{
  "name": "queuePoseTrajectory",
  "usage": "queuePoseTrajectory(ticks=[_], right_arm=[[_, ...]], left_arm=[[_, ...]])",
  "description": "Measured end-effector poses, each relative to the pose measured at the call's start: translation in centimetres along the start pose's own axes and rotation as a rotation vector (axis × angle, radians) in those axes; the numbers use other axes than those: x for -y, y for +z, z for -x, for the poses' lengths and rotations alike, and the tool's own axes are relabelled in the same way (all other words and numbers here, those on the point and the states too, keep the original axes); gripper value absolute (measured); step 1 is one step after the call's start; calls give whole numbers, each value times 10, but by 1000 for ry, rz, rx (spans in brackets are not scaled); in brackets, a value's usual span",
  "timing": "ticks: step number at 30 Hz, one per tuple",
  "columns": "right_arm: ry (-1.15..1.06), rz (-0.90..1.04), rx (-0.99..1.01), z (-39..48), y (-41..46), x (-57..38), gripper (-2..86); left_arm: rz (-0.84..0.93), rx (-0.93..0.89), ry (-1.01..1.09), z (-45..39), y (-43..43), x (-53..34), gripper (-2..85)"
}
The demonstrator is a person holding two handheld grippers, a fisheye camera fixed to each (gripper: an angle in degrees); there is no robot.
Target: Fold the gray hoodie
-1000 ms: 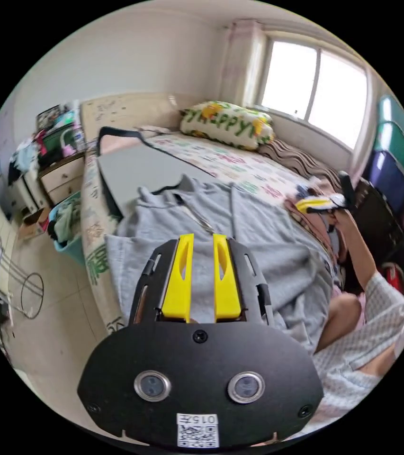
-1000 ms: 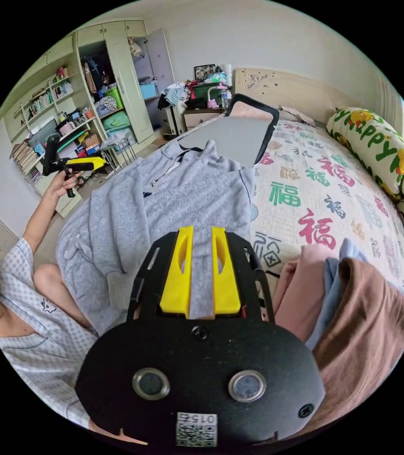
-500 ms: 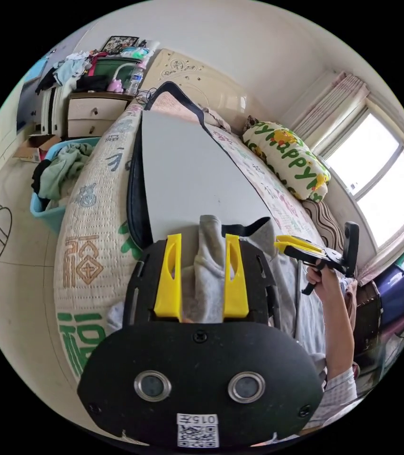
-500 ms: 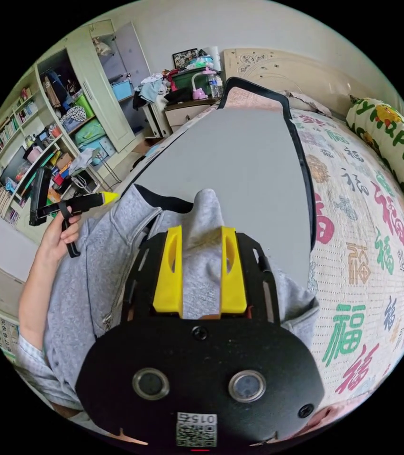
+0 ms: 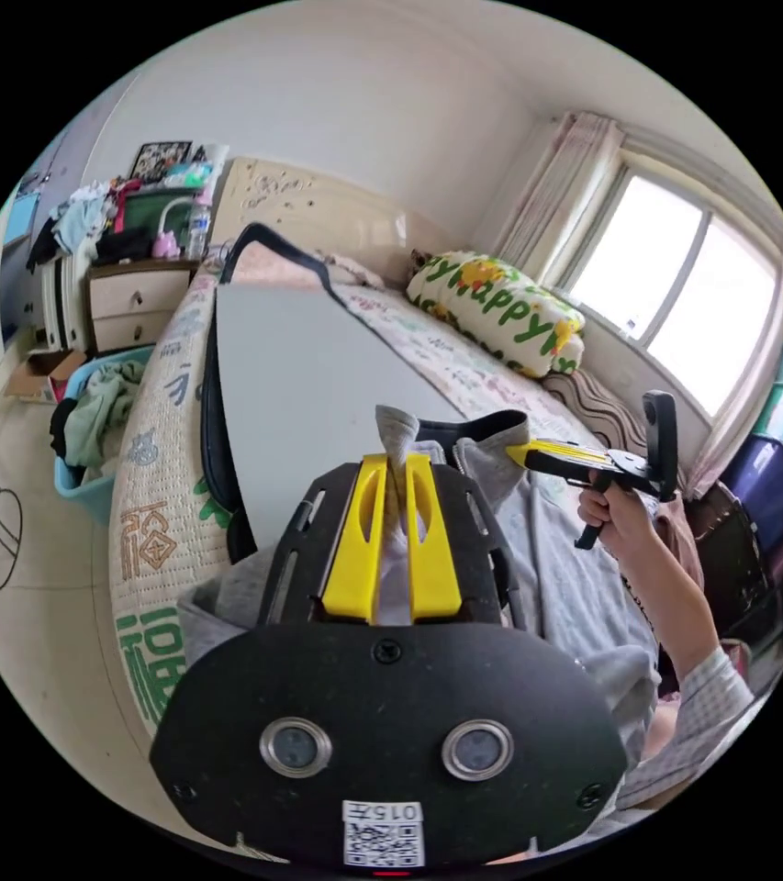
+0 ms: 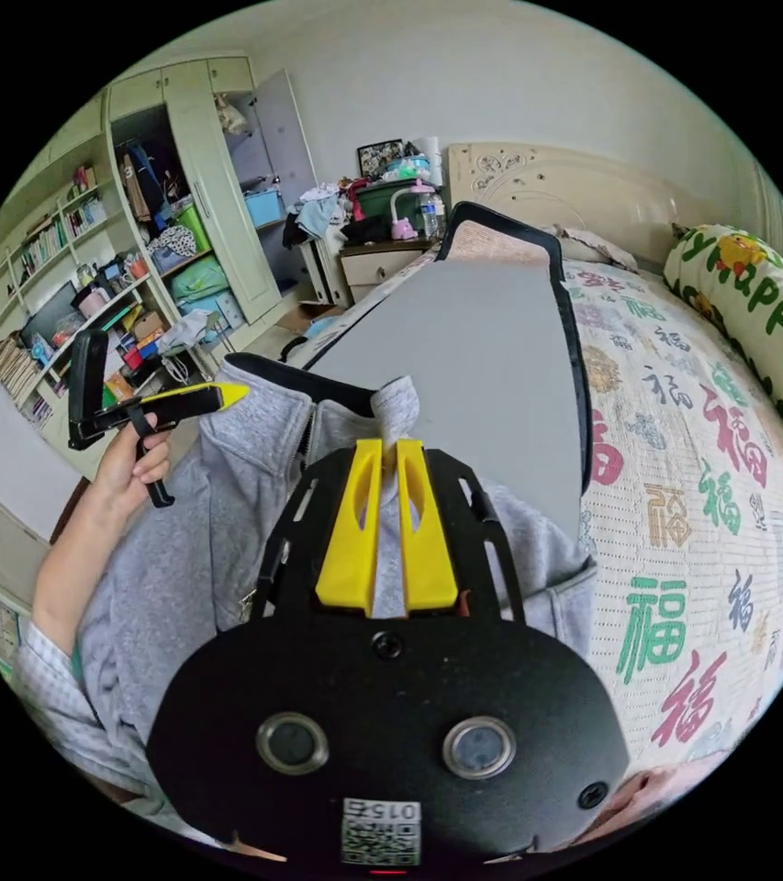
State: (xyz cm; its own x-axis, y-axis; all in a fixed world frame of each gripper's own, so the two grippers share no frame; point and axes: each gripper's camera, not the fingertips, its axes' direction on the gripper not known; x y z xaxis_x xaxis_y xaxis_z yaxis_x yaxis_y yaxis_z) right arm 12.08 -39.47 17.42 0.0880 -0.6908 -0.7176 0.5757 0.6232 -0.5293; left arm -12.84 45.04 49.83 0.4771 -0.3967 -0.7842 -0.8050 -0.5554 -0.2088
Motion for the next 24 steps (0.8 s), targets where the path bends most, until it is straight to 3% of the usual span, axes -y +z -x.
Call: queuePoseTrajectory(ticks=[7, 10, 16, 21, 24], right_arm=[[-288, -180, 48, 100, -181, -127, 33], [-370, -213, 110, 141, -239, -223, 31], [-400, -137, 135, 194, -259, -390, 24], [-425, -83, 33, 218, -263, -424, 11], [-472, 90, -36, 225, -239, -434, 14]], left_arm=[[-178, -133, 314, -174, -182, -201, 15], [-115, -152, 453, -247, -231, -323, 14], [97, -166, 748, -344, -242, -517, 11], [190, -30, 851, -399, -240, -570, 11], [308, 10, 859, -409, -216, -599, 12]])
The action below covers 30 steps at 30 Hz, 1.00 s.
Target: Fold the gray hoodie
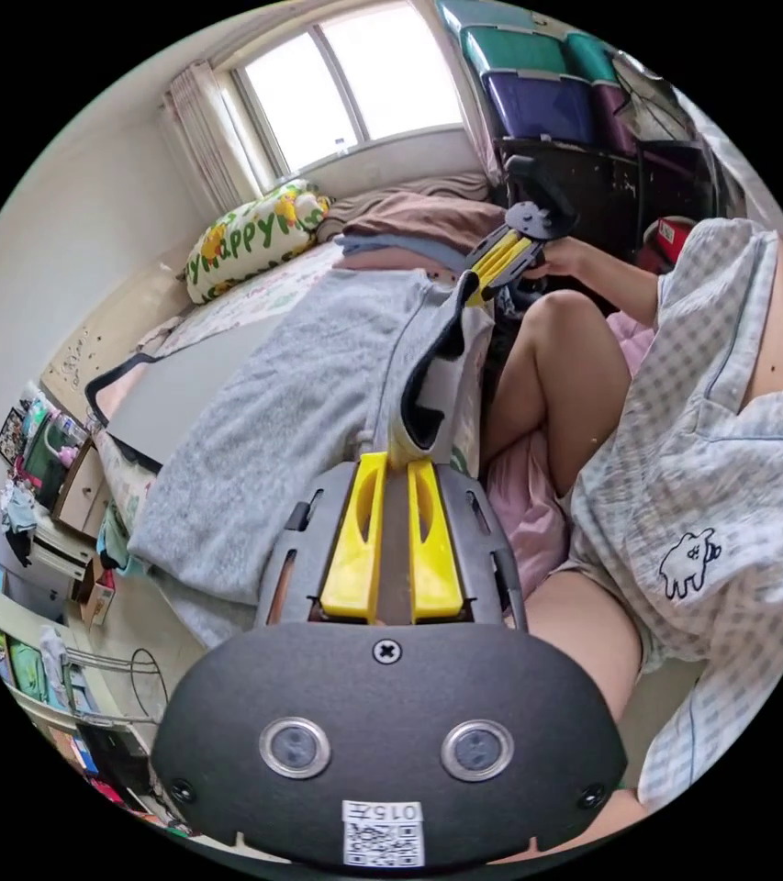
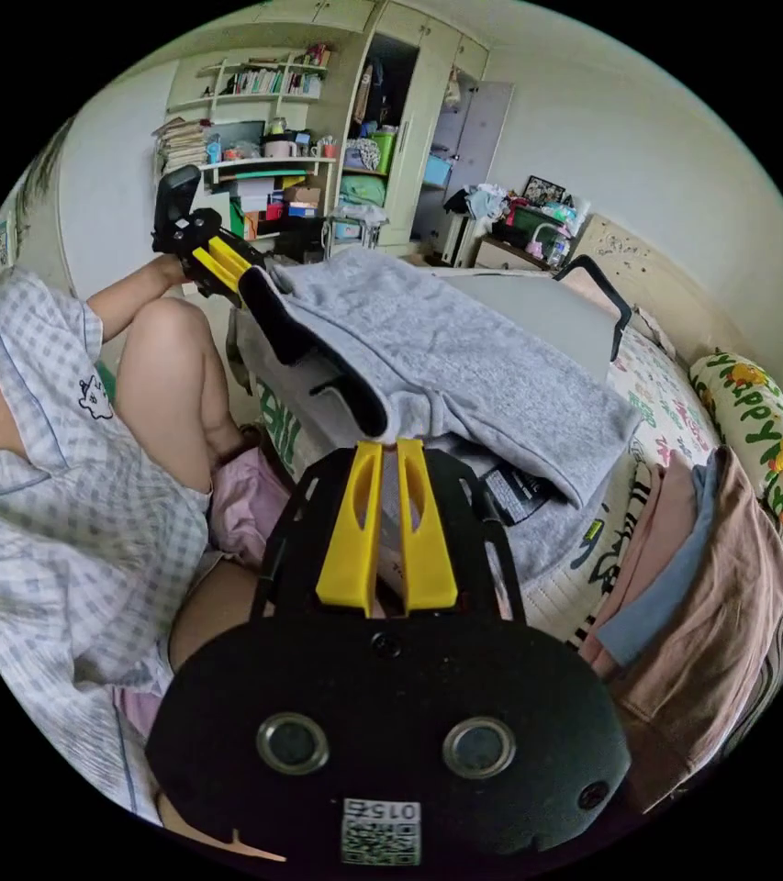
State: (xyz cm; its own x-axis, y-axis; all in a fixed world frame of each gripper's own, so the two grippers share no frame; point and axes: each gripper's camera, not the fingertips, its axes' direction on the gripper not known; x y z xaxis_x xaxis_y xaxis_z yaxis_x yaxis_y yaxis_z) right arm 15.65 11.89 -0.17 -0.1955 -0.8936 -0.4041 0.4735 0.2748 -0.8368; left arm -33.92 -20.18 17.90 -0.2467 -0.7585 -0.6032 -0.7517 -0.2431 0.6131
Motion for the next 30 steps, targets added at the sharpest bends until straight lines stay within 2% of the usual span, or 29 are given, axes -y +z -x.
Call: queuePoseTrajectory(ticks=[3, 6, 10, 12, 14, 18, 20, 25, 27, 29, 30], right_arm=[[18, 95, 51, -1, 12, -11, 6], [42, 24, 68, -6, -9, -23, 2], [127, -66, -14, -29, -33, -26, 6], [185, -92, -46, -42, -31, -24, 15], [273, -122, -40, -63, -16, -26, 44], [349, -70, 18, -84, 18, -37, 31], [296, 20, -1, -80, 31, -46, 12], [257, -57, -49, -75, 30, -72, -6], [245, -58, -52, -77, 28, -82, -8], [295, -124, -48, -90, 14, -98, -8], [323, -151, -53, -96, 9, -102, -7]], left_arm=[[61, -34, -13, -14, 11, -8, 14], [41, -41, -26, -23, -7, -13, 16], [-94, 73, -165, -7, -35, 5, 25], [-94, 93, -194, 2, -27, 22, 33], [-43, 83, -194, 12, 1, 46, 48], [110, 32, -209, 28, 45, 69, 54], [68, -8, -263, 40, 42, 73, 54], [23, -110, -366, 73, 20, 88, 54], [-69, -101, -423, 88, -7, 89, 57], [-262, 5, -584, 119, -56, 75, 53], [-301, 38, -636, 128, -68, 69, 51]])
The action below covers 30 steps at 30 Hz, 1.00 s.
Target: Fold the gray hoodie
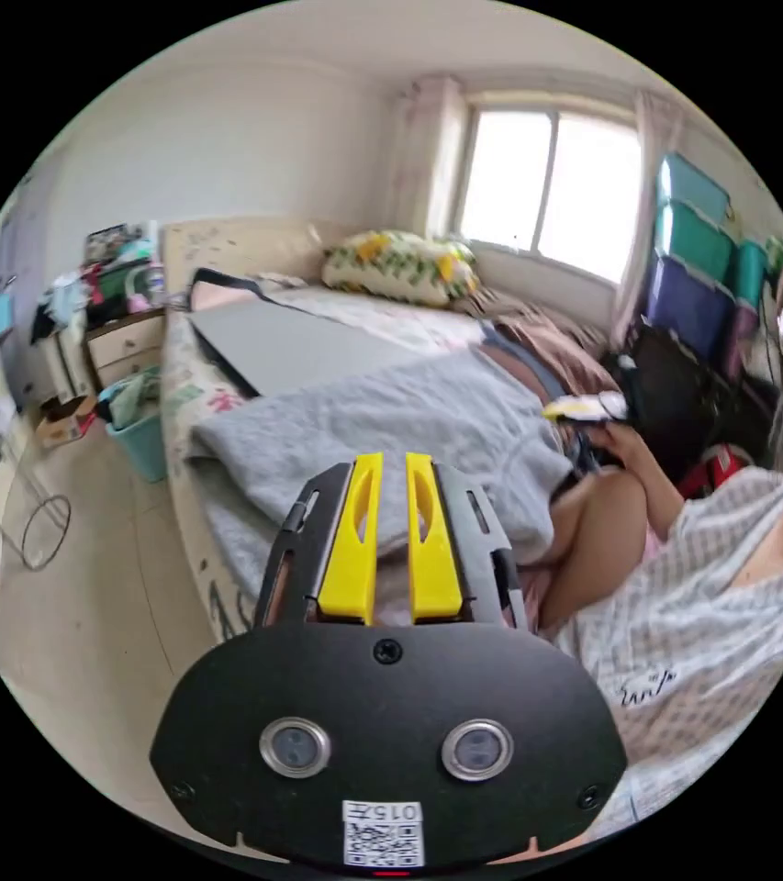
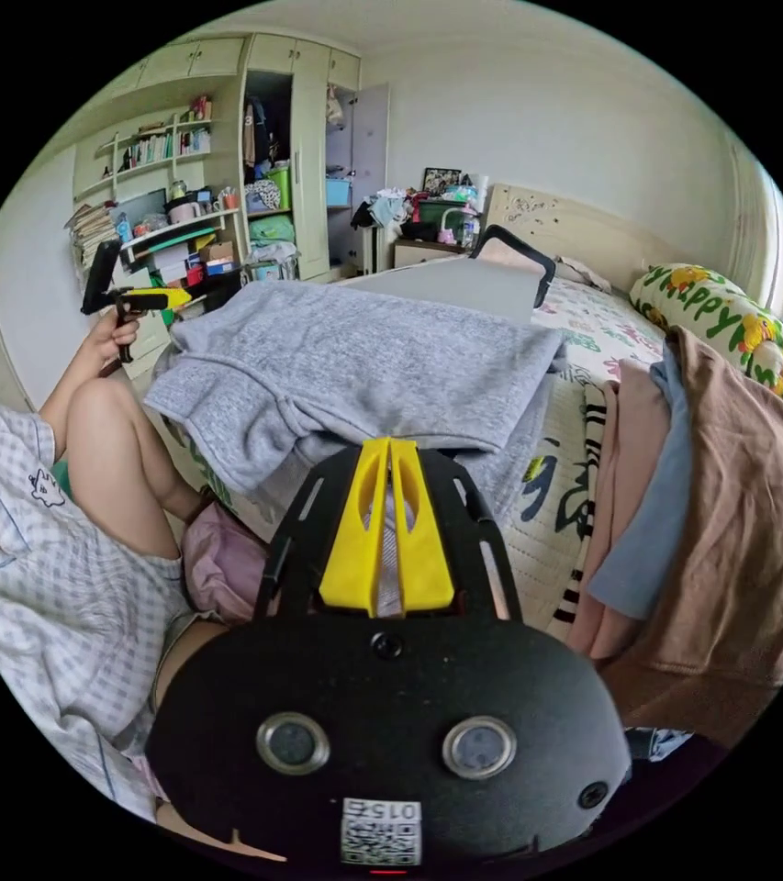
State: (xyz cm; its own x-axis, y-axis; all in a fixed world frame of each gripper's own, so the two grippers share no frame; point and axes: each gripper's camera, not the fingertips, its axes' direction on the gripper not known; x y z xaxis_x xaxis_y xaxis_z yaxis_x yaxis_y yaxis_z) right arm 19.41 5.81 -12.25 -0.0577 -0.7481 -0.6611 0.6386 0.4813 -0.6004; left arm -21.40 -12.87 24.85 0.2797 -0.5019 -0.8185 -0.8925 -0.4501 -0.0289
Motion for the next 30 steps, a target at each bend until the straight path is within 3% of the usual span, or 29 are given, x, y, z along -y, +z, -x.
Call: queuePoseTrajectory(ticks=[4, 10, 16, 24, 30], right_arm=[[126, -76, 15, -58, -24, 8, 12], [277, -60, 116, -149, 2, 48, 91], [384, 13, 115, -214, 60, 83, 144], [409, 124, 88, -270, 113, 98, 177], [470, 134, 341, -312, 138, 83, 152]], left_arm=[[-100, 79, -277, 83, -38, 30, 79], [-56, -68, -518, 175, 7, 86, 129], [-8, -91, -599, 212, 69, 155, 174], [177, -173, -534, 186, 134, 218, 152], [155, -215, -481, 154, 136, 242, 120]])
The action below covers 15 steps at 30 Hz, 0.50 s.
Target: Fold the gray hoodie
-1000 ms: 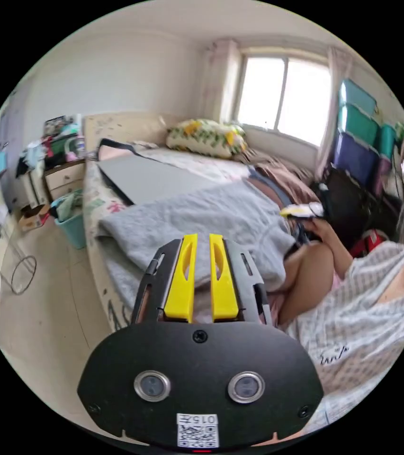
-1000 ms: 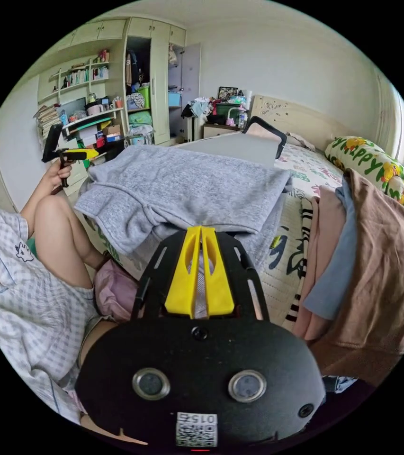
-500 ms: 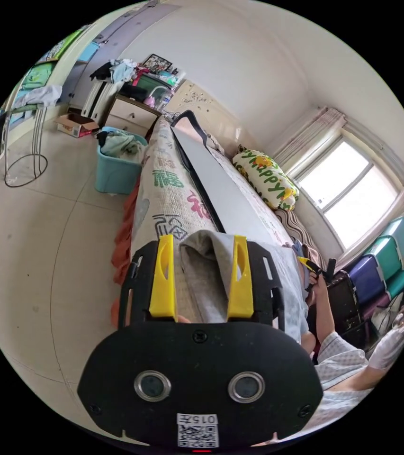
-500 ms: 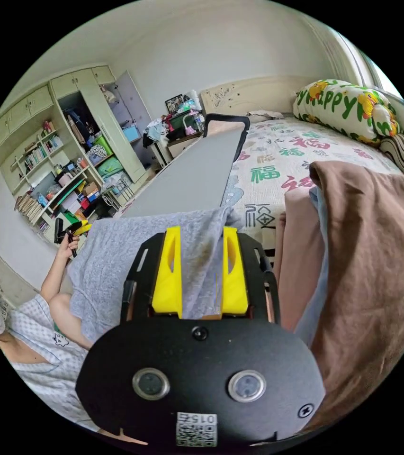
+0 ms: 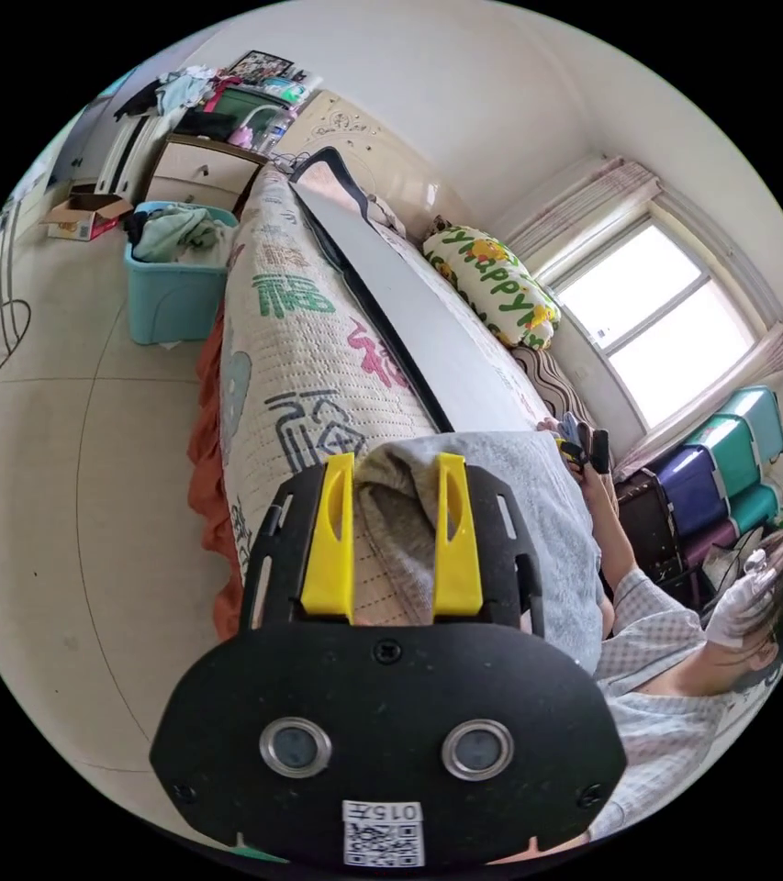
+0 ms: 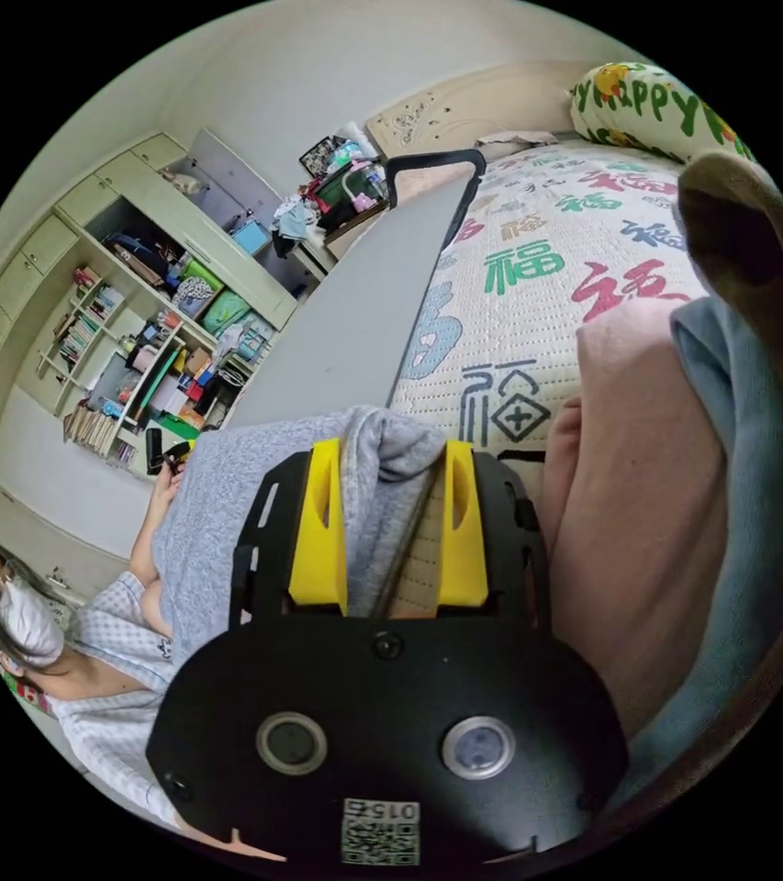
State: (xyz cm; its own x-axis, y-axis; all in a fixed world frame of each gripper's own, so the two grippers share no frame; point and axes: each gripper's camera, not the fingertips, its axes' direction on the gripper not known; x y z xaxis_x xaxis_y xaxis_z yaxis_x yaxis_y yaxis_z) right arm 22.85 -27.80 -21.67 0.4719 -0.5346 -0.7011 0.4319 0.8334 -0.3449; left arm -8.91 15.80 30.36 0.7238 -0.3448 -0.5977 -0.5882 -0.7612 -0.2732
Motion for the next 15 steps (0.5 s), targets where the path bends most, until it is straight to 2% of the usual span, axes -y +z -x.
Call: queuePoseTrajectory(ticks=[4, 9, 12, 15], right_arm=[[-16, 28, 53, -5, -1, 8, 111], [-136, 24, -66, 28, -7, 17, 80], [-121, -42, -40, 39, -26, 28, 74], [-109, -76, -98, 58, -36, 44, 73]], left_arm=[[7, -4, 57, -40, 9, 7, 86], [-48, 90, 125, -106, 5, 13, 69], [-127, 22, 93, -133, -10, 26, 60], [-129, 104, 118, -172, -8, 50, 56]])
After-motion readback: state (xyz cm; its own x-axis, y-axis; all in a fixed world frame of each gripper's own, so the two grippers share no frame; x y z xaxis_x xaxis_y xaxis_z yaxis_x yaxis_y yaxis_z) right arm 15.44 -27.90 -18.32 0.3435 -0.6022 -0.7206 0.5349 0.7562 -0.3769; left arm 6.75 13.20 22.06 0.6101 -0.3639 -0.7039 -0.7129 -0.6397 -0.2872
